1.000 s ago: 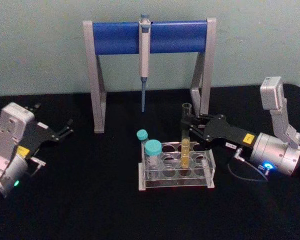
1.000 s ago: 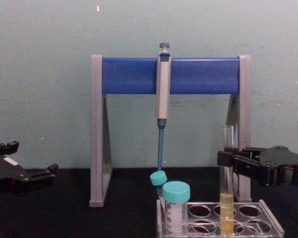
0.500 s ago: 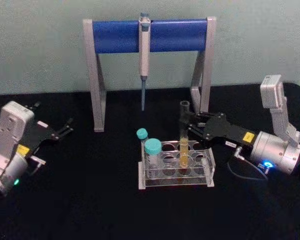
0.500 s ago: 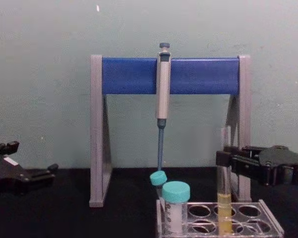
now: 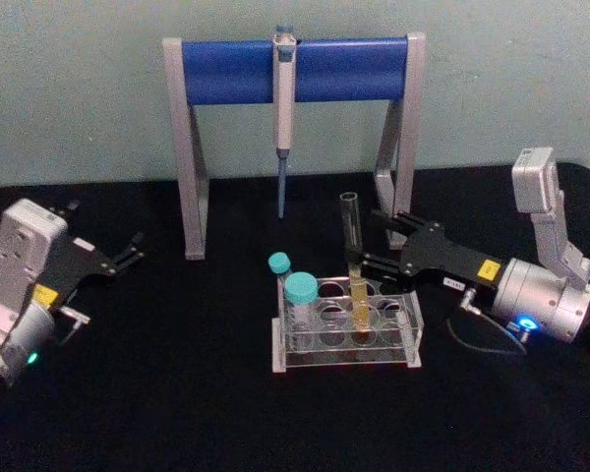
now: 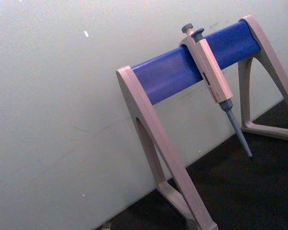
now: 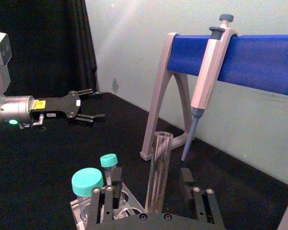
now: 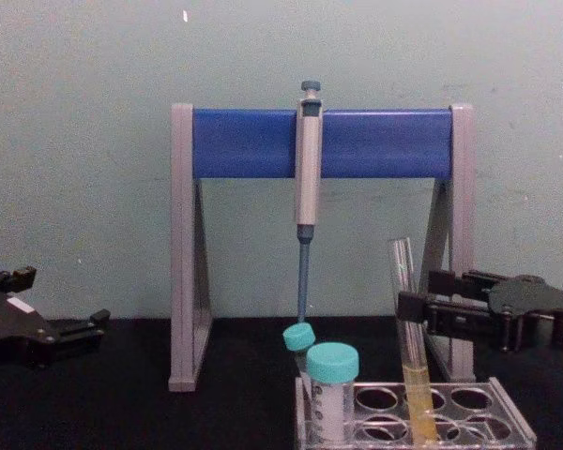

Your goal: Pick up the test tube from the test tube rack, shake it, then place it back into the test tube rack.

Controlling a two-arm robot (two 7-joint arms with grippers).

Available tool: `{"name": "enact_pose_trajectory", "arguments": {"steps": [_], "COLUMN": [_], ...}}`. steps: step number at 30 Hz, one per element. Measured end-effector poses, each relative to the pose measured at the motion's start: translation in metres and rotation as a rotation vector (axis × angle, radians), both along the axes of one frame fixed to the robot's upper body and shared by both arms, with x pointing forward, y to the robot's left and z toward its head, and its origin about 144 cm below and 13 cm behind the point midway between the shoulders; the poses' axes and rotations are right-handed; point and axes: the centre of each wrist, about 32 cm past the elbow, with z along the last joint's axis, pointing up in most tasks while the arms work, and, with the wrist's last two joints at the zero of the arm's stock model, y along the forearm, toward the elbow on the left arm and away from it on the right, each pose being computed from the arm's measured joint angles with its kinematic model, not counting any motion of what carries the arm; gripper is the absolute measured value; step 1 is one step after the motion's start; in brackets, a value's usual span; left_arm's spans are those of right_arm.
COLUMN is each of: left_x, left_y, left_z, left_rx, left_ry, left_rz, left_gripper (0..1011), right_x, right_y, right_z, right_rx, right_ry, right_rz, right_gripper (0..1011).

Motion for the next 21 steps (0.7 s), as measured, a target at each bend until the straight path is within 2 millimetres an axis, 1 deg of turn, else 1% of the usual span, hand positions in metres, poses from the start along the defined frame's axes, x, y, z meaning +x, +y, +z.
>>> {"name": "enact_pose_trajectory", "arguments": {"steps": [2,4,6,8,9,21], "left_x": [0.0000,0.0000,0.0000,0.0000,0.0000,0.0000], "left_y": [0.0000,0.0000,0.0000,0.0000,0.0000,0.0000], "left_z": [0.0000,0.0000,0.0000,0.0000,0.0000,0.0000], "left_rx": [0.000,0.000,0.000,0.000,0.000,0.000], "left_ry": [0.000,0.000,0.000,0.000,0.000,0.000], "left_rz": [0.000,0.000,0.000,0.000,0.000,0.000], "left_gripper": [1002,1001,1001,1001,1001,1001], "right_x": [0.0000,0.0000,0.0000,0.0000,0.0000,-0.0019], "right_y": [0.0000,0.0000,0.0000,0.0000,0.0000,-0.0005], "right_z": [0.0000,0.0000,0.0000,0.0000,0.0000,0.0000], "right_rx": [0.000,0.000,0.000,0.000,0.000,0.011], "right_ry": [0.000,0.000,0.000,0.000,0.000,-0.018], "right_rz": [0.000,0.000,0.000,0.000,0.000,-0.003], "right_gripper": [837,870,935,964,997,1000]}}
